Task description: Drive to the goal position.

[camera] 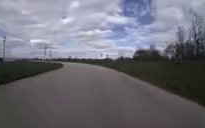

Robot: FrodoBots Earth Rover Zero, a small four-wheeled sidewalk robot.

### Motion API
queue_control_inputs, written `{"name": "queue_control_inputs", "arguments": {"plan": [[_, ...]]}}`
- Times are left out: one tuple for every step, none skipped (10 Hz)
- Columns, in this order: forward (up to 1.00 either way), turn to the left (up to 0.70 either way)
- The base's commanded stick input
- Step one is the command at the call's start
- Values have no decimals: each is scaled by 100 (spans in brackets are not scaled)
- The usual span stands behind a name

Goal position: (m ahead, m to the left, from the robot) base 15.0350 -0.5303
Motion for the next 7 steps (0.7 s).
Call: {"name": "queue_control_inputs", "arguments": {"plan": [[100, 0], [100, 0], [100, 0], [100, 0], [100, 0], [100, 0], [100, 0]]}}
